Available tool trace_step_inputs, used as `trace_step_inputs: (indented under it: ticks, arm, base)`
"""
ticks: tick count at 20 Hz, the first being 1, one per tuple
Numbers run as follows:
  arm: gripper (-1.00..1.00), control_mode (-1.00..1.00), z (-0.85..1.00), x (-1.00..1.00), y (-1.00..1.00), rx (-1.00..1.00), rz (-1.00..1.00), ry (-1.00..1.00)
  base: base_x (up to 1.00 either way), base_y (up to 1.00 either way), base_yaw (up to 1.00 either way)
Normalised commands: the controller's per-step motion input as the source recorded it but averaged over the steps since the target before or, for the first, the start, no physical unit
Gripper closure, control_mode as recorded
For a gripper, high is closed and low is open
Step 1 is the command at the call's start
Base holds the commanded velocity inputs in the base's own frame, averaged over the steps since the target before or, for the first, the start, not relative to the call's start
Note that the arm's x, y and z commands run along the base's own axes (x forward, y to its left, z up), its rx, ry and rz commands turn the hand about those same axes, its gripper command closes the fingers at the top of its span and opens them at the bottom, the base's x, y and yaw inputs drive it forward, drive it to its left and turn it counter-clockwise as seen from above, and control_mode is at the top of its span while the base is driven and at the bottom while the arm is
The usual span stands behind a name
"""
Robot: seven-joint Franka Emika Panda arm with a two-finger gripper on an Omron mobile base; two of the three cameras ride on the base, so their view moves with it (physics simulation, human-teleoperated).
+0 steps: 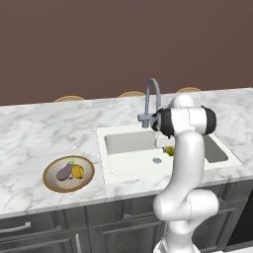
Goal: There is a mixed pile of frozen fruits and vegetables on the counter. Locate all the frozen vegetables and place the items in a bowl on the counter. Take all the frozen fruits and defrost them in a running sink.
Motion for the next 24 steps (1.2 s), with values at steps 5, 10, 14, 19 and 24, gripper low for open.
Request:
trace_step_inputs:
  ticks: [5, 10, 14, 19, 24]
  arm:
    - [1.0, -1.0, -0.27, 0.58, 0.09, -0.01, 0.06, 0.09]
    - [1.0, -1.0, -0.33, 0.31, -0.14, -0.01, 0.0, -0.01]
    - [1.0, -1.0, -0.32, 0.29, -0.3, 0.01, 0.0, -0.03]
    - [1.0, -1.0, -0.34, 0.25, -0.18, 0.04, 0.01, -0.01]
    - [1.0, -1.0, -0.34, -0.01, 0.0, 0.03, 0.01, 0.06]
  base:
    - [0.0, 0.0, 0.0]
    - [0.0, 0.0, 0.0]
    - [0.0, 0.0, 0.0]
    - [0.0, 0.0, 0.0]
    - [0.0, 0.0, 0.0]
